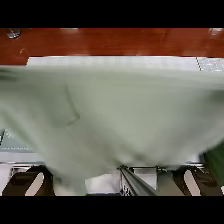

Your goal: Fold the shirts.

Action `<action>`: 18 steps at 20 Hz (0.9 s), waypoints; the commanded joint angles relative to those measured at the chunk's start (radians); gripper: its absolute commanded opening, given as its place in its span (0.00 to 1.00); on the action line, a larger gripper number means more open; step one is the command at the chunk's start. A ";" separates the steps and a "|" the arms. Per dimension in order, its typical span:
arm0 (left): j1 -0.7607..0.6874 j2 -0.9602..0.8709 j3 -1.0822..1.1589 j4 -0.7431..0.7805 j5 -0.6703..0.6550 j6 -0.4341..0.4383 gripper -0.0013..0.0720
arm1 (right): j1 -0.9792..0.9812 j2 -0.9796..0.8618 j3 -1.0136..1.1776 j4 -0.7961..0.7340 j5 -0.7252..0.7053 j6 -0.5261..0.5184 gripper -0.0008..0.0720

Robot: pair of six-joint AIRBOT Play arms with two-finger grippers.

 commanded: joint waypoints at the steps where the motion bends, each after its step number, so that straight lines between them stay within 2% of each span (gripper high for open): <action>1: -0.002 -0.108 -0.253 -0.089 0.216 0.003 0.05 | 0.001 -0.031 -0.339 0.076 -0.235 -0.040 0.03; 4: -0.002 -0.291 -0.320 -0.138 0.415 -0.001 0.05 | 0.001 -0.193 -0.498 0.124 -0.457 -0.080 0.03; 7: -0.002 -0.502 -0.285 -0.208 0.542 -0.001 0.05 | 0.001 -0.456 -0.471 0.201 -0.594 -0.123 0.03; 10: -0.002 -0.681 -0.224 -0.305 0.587 -0.001 0.05 | 0.002 -0.709 -0.369 0.275 -0.641 -0.138 0.03; 12: -0.002 -0.757 -0.195 -0.355 0.590 -0.001 0.05 | 0.002 -0.840 -0.291 0.328 -0.639 -0.138 0.03; 15: -0.002 -0.811 -0.188 -0.370 0.560 -0.001 0.05 | 0.001 -0.945 -0.232 0.359 -0.584 -0.145 0.03; 16: 0.000 -0.812 -0.188 -0.368 0.508 0.006 0.05 | 0.000 -0.953 -0.232 0.350 -0.545 -0.162 0.03; 18: 0.018 -0.798 -0.188 -0.333 0.368 0.072 0.05 | -0.021 -0.949 -0.233 0.286 -0.417 -0.179 0.03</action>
